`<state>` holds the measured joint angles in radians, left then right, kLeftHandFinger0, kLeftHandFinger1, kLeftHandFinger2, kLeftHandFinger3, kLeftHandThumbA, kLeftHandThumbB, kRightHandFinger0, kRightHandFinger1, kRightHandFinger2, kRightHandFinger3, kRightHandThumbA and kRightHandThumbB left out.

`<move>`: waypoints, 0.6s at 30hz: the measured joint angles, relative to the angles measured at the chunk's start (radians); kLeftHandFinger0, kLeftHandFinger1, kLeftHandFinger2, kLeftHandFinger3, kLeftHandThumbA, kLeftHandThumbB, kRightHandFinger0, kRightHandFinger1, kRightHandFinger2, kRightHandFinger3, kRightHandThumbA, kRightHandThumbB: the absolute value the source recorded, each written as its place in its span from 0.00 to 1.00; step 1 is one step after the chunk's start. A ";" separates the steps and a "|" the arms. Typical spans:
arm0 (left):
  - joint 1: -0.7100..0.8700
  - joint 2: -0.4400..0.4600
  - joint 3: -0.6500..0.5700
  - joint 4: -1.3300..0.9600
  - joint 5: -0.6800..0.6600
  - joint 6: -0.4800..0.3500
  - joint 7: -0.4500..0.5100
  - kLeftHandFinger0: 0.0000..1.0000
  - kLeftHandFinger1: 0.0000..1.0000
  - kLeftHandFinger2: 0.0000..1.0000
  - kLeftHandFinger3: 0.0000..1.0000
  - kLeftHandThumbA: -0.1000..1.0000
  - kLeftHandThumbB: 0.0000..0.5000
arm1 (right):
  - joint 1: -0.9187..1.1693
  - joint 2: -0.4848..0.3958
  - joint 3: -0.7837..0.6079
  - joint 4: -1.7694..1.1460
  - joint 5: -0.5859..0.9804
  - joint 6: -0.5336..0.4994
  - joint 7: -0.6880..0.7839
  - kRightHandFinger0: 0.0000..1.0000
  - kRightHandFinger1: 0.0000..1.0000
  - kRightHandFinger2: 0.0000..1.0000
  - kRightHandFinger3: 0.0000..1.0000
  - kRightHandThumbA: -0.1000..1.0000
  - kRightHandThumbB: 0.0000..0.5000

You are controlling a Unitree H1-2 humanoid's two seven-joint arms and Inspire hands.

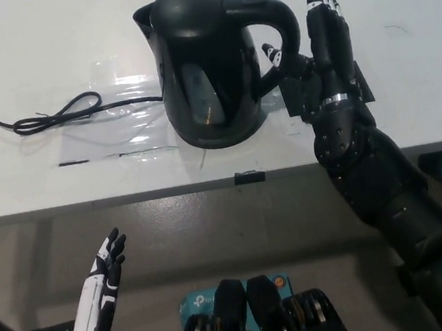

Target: Use the right hand to grab the handle of the kettle from the base and place it on the right side

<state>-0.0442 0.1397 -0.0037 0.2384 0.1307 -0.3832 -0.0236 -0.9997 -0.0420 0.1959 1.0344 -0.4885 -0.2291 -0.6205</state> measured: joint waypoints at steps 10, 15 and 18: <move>0.001 -0.001 -0.001 0.014 0.001 0.000 0.000 1.00 1.00 1.00 1.00 1.00 1.00 | -0.019 0.005 0.050 0.061 -0.044 -0.023 -0.139 0.00 0.23 0.64 0.74 0.00 0.22; 0.002 -0.001 -0.002 0.014 0.005 0.000 0.000 1.00 1.00 1.00 1.00 1.00 1.00 | -0.019 0.006 0.066 0.063 -0.062 -0.046 -0.196 0.00 0.24 0.63 0.78 0.00 0.23; 0.002 -0.001 -0.002 0.013 0.006 0.000 0.000 1.00 1.00 1.00 1.00 1.00 1.00 | -0.019 0.006 0.076 0.066 -0.079 -0.060 -0.230 0.00 0.25 0.66 0.77 0.00 0.22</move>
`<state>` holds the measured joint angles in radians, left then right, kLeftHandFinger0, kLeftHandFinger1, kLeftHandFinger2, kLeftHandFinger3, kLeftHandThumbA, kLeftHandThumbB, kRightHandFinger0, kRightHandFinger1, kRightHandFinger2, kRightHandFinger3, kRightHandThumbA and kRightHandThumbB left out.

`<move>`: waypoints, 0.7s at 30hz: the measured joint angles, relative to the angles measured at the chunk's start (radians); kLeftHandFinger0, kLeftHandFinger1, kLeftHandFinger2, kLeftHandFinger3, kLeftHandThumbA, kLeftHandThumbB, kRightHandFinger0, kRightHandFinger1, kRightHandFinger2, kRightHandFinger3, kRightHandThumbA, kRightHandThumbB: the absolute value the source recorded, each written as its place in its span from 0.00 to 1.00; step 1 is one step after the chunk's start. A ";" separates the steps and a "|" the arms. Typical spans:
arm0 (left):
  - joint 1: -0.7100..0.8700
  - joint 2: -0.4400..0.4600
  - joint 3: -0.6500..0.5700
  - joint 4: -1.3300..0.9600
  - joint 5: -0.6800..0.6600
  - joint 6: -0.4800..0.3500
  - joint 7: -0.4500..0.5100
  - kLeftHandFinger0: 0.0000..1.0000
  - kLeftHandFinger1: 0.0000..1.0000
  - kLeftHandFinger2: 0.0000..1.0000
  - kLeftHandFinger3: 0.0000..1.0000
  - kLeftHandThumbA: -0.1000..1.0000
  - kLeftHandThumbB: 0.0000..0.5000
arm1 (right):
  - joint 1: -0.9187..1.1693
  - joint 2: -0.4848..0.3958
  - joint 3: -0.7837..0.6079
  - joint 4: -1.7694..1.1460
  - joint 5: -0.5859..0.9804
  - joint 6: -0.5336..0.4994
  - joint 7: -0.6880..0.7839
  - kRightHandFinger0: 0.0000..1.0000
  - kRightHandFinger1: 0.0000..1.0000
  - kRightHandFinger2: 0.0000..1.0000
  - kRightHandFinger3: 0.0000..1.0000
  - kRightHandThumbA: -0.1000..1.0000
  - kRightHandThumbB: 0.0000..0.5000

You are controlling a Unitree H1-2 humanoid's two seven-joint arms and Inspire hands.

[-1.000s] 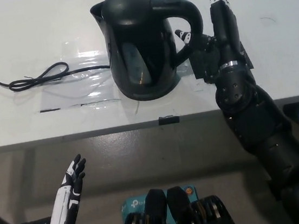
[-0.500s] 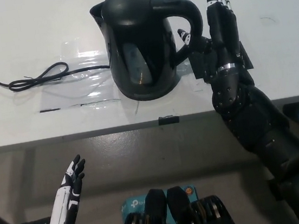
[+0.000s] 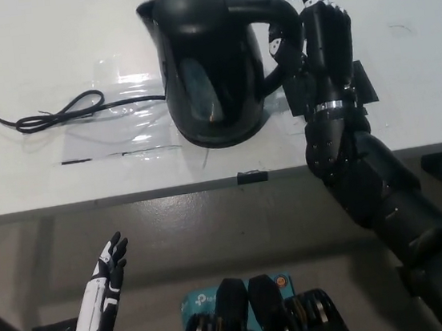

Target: Use the right hand to grab the handle of the kettle from the base and place it on the right side

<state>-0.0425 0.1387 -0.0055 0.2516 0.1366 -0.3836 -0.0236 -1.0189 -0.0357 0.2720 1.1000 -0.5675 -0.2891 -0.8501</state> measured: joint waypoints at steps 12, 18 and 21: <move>0.002 0.000 -0.005 -0.008 0.004 0.000 -0.002 1.00 1.00 1.00 1.00 1.00 1.00 | -0.001 -0.012 -0.017 -0.015 -0.018 -0.057 -0.078 0.00 0.29 0.74 0.84 0.00 0.28; 0.017 0.000 -0.007 -0.008 0.002 -0.003 -0.003 1.00 1.00 1.00 1.00 1.00 1.00 | -0.002 -0.012 -0.027 -0.018 -0.019 -0.074 -0.105 0.00 0.27 0.71 0.85 0.00 0.22; 0.023 0.000 -0.007 -0.008 -0.001 -0.004 -0.004 1.00 1.00 1.00 1.00 1.00 1.00 | -0.009 -0.013 -0.040 -0.017 -0.017 -0.076 -0.110 0.00 0.25 0.70 0.81 0.00 0.16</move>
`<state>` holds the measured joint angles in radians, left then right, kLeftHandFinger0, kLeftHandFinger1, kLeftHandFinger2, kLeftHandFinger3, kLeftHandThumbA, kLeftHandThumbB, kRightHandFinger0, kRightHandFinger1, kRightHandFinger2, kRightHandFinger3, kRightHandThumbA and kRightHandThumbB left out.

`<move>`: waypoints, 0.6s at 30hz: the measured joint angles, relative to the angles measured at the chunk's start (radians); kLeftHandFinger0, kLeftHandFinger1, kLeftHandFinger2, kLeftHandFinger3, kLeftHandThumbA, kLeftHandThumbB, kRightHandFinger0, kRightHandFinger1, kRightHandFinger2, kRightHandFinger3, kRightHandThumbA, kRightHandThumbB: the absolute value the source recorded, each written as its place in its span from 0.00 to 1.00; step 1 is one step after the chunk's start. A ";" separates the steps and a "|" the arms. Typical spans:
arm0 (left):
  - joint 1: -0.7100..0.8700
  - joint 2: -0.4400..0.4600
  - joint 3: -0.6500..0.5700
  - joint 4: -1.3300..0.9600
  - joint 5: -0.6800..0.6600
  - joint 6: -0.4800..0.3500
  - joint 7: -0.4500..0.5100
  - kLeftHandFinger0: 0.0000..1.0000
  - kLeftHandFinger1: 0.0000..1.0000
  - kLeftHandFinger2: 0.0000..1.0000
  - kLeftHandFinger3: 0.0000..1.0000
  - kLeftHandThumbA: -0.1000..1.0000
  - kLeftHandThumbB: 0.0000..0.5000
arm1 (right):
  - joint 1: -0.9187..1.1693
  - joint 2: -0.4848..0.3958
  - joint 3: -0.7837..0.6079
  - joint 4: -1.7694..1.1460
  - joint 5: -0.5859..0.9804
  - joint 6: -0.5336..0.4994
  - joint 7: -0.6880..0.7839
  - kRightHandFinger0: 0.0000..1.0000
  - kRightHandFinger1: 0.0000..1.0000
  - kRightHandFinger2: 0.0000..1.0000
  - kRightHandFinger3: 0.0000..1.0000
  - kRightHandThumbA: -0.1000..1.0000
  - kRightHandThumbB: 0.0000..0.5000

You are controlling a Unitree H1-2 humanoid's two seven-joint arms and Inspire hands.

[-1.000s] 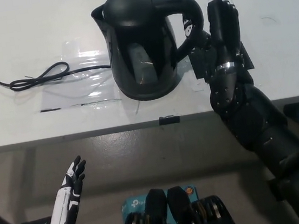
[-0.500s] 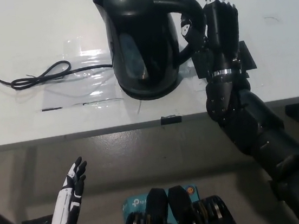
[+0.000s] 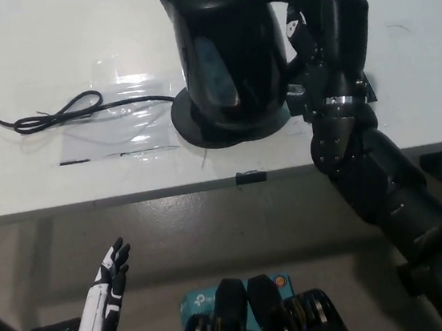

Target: Use the right hand to grab the handle of the kettle from the base and place it on the right side

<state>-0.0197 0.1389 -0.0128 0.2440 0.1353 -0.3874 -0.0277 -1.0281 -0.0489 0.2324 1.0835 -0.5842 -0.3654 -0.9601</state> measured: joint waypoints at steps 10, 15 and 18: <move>0.000 0.000 0.001 0.000 -0.014 -0.007 -0.001 1.00 1.00 1.00 1.00 1.00 1.00 | -0.092 -0.034 -0.045 0.012 0.014 -0.003 -0.016 0.00 0.20 0.68 0.83 0.00 0.13; 0.000 0.000 0.001 0.000 -0.014 -0.008 -0.001 0.97 1.00 1.00 1.00 1.00 1.00 | -0.106 -0.079 -0.068 0.015 0.021 -0.007 -0.023 0.00 0.15 0.63 0.74 0.00 0.06; 0.004 0.000 0.001 0.000 -0.014 -0.011 -0.001 0.97 1.00 1.00 1.00 1.00 1.00 | -0.106 -0.103 -0.086 0.022 0.029 -0.008 -0.029 0.00 0.15 0.65 0.74 0.00 0.04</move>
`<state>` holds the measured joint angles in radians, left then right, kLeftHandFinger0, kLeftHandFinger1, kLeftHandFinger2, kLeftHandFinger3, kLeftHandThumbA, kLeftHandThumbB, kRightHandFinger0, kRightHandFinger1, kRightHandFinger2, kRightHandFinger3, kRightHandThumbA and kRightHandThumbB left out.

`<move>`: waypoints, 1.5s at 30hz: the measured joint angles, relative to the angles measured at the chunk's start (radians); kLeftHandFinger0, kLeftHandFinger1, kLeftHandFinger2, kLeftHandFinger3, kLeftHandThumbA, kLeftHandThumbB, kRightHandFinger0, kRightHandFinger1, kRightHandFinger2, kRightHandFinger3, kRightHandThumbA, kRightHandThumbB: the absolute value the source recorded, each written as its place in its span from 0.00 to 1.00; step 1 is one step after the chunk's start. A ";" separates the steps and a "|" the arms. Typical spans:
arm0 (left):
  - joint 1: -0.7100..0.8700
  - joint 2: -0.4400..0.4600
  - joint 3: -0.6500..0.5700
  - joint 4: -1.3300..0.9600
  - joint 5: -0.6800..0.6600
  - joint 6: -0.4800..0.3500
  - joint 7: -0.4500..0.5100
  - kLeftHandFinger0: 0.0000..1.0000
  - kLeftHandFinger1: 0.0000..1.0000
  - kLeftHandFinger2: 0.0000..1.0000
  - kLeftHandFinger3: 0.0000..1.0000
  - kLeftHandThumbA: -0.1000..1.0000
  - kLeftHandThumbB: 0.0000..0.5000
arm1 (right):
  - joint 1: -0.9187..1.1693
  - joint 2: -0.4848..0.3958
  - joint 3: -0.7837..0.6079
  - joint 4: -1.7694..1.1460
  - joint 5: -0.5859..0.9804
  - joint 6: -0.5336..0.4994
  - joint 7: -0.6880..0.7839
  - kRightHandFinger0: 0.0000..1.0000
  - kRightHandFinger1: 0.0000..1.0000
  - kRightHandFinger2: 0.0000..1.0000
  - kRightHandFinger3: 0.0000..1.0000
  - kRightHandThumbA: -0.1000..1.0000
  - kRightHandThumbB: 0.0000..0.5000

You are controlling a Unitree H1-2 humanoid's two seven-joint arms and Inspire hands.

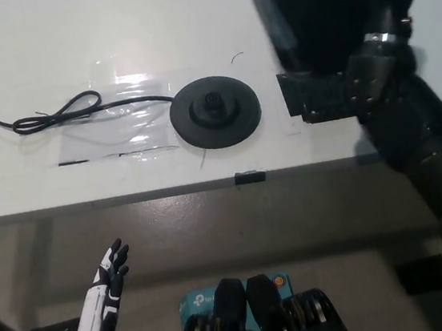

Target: Use the right hand to grab the handle of the kettle from the base and place it on the right side

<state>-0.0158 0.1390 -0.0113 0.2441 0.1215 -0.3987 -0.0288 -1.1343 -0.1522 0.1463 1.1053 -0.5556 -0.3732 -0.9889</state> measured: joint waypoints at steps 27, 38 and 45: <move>0.014 0.000 0.001 0.002 -0.029 -0.014 -0.010 0.94 1.00 1.00 1.00 1.00 1.00 | -0.001 -0.015 -0.011 0.202 0.150 -0.022 -0.004 0.00 0.00 0.02 0.40 0.26 0.08; 0.014 0.000 0.000 0.002 -0.034 -0.014 -0.011 0.90 1.00 0.99 1.00 1.00 1.00 | 0.047 0.007 0.008 0.192 0.223 -0.052 0.001 0.00 0.03 0.45 0.17 0.20 0.05; 0.014 -0.001 0.001 0.002 -0.039 -0.015 -0.011 0.90 0.98 0.96 0.97 1.00 1.00 | 0.143 -0.001 0.061 0.178 0.243 -0.088 -0.007 0.00 0.09 0.54 0.59 0.11 0.02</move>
<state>-0.0016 0.1383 -0.0108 0.2456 0.0821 -0.4134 -0.0399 -0.9914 -0.1531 0.2073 1.2831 -0.3125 -0.4614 -0.9958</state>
